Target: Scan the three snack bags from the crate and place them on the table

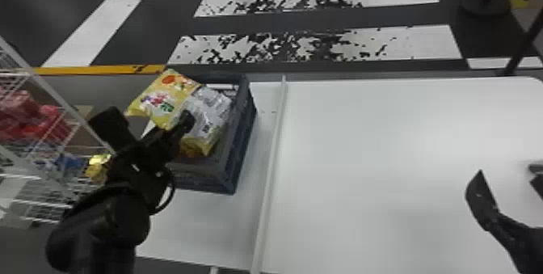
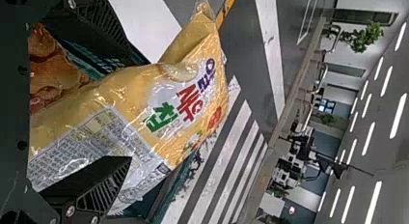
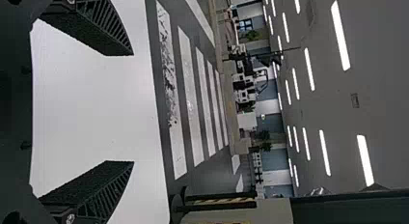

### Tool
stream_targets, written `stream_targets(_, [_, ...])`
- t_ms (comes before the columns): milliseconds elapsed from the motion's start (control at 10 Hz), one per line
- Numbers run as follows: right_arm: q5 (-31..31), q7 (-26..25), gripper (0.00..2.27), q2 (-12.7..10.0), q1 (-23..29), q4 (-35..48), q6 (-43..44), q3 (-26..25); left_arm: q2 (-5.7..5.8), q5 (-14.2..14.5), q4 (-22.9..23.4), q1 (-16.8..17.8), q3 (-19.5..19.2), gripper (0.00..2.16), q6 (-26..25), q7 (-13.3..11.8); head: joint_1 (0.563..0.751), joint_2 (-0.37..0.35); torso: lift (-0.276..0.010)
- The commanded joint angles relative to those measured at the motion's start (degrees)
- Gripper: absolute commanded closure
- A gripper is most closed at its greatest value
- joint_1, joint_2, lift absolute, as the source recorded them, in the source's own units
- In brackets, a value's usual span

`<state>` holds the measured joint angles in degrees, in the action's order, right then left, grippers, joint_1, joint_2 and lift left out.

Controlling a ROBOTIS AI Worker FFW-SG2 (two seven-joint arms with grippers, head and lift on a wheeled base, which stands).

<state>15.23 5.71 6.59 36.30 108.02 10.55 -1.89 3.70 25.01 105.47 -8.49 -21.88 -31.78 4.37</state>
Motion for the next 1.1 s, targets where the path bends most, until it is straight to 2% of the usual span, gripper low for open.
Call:
stream_targets(0, [-0.03,0.0,0.08,0.0,0.0,0.09,0.03,0.13,-0.01,-0.84,-0.44,0.4,0.0,1.06,-0.35,-0.42,0.695,0.207,-0.062])
stream_targets(100, [-0.03,0.09,0.08,-0.09,-0.09,0.09,0.03,0.13,-0.19,-1.54,-0.27,0.14,0.0,1.85,-1.05,-0.5,0.695,0.207,-0.062])
stream_targets(300, [-0.03,0.09,0.08,-0.09,-0.17,-0.09,0.03,0.22,-0.1,-2.51,1.14,-1.09,-0.44,1.88,-1.05,-1.82,0.695,0.207,-0.062])
stream_targets(500, [-0.03,0.09,0.08,-0.09,-0.26,-0.09,0.03,0.48,-1.06,-1.46,6.06,-3.29,-1.85,1.88,-1.05,-1.82,0.695,0.213,-0.062])
stream_targets(800, [-0.03,0.09,0.08,0.0,-0.26,-0.09,0.03,0.48,-1.33,2.85,14.23,-6.19,-3.52,1.88,-1.05,-0.94,0.695,0.226,-0.062])
stream_targets(1000, [-0.03,0.09,0.08,0.09,-0.17,0.09,0.03,0.48,-1.42,6.81,20.12,-8.56,-4.57,1.88,-1.05,-1.03,0.695,0.226,-0.062])
